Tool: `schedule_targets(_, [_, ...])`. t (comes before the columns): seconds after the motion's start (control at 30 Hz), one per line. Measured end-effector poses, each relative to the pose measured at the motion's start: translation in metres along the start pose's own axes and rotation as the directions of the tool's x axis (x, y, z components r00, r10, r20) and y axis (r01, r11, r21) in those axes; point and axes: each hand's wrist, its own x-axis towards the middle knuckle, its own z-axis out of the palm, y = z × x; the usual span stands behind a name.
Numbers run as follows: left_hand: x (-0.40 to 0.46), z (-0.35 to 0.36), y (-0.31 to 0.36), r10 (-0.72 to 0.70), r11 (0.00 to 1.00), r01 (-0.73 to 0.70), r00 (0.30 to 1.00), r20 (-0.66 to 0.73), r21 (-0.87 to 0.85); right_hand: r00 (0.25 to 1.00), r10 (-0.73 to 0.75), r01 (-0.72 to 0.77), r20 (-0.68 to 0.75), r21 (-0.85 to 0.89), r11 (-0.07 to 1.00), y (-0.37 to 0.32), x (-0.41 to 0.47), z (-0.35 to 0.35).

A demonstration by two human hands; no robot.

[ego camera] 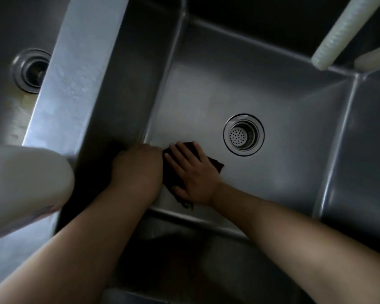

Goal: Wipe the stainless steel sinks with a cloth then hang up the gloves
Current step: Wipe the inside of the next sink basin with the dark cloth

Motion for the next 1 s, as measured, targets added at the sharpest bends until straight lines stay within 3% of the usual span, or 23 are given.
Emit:
schedule_targets(0.3, [0.004, 0.006, 0.002, 0.011, 1.000, -0.011, 0.999, 0.041, -0.001, 0.991, 0.083, -0.089, -0.100, -0.051, 0.995, 0.107, 0.096, -0.037])
schedule_targets(0.57, [0.011, 0.014, 0.000, 0.117, 0.990, -0.108, 0.989, 0.091, -0.094, 0.918, 0.369, -0.373, -0.144, -0.003, 0.928, 0.187, 0.144, -0.060])
schedule_targets(0.73, [0.007, 0.005, 0.009, 0.221, 0.970, -0.214, 0.974, 0.043, -0.118, 0.867, 0.470, -0.472, -0.165, 0.027, 0.881, 0.214, 0.099, -0.059])
schedule_targets(0.83, [0.004, 0.002, 0.020, 0.294, 0.953, -0.293, 0.956, 0.009, -0.074, 0.795, 0.591, -0.580, -0.136, 0.113, 0.807, 0.241, 0.044, -0.055])
schedule_targets(1.0, [-0.001, 0.003, 0.033, 0.383, 0.923, -0.383, 0.924, -0.006, -0.016, 0.685, 0.721, -0.718, -0.105, 0.069, 0.693, 0.282, -0.047, -0.050])
